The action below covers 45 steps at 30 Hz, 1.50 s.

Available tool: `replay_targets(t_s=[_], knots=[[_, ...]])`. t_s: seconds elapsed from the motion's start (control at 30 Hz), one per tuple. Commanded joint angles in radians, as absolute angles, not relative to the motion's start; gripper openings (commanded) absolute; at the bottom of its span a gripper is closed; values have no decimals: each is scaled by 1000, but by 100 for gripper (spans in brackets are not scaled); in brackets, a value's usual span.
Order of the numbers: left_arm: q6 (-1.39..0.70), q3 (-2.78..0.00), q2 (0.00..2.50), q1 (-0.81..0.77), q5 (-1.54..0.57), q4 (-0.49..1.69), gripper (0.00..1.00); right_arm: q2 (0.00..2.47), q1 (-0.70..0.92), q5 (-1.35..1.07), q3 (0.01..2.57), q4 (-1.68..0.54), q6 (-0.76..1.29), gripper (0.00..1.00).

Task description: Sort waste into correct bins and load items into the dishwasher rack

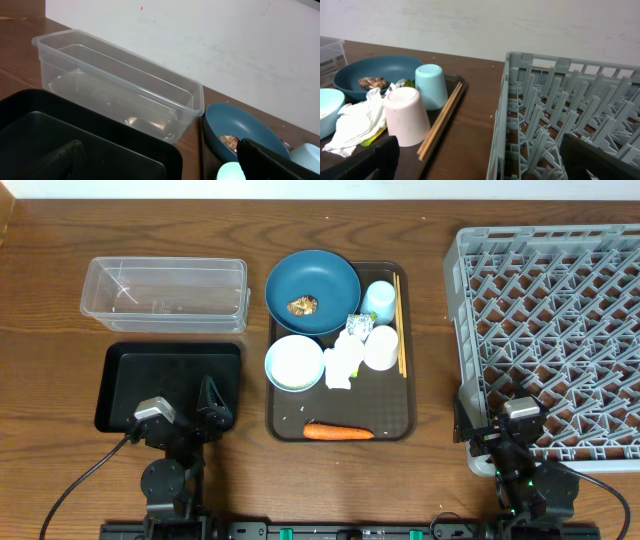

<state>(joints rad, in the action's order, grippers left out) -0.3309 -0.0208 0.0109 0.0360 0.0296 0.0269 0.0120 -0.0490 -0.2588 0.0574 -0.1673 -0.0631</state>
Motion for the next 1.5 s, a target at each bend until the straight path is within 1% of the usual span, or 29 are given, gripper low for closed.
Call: replay_targets(t_s=[0.0,0.8,0.87,0.9,0.93,1.03,1.1,1.27,1.37,1.47], knots=[[-308,-4,4,33,52,70,98,9,-53,-263,53,-168,-76,99],[-309,-4,4,33,52,70,98,9,-53,-263,53,-168,-76,99],[-337,-5,4,33,51,65,98,9,-53,-263,53,-168,-76,99],[-398,-5,4,33,44,65,98,9,-53,-262,53,-168,-76,99],[-479,-4,4,33,11,66,98,9,-53,-263,53,-168,-76,99],[-751,-5,5,33,-179,57,98,9,-53,-263,53,-168,-76,99],[-838,-5,5,33,-268,47,98,9,-53,-262,53,-168,-76,99],[-857,-5,5,33,-366,34,98,9,-53,-263,53,-168,-76,99],[-862,-5,5,33,-478,-47,98,9,-53,-263,53,-168,-76,99],[-863,-18,5,33,-547,-107,98,9,-53,-262,53,-168,-76,99]])
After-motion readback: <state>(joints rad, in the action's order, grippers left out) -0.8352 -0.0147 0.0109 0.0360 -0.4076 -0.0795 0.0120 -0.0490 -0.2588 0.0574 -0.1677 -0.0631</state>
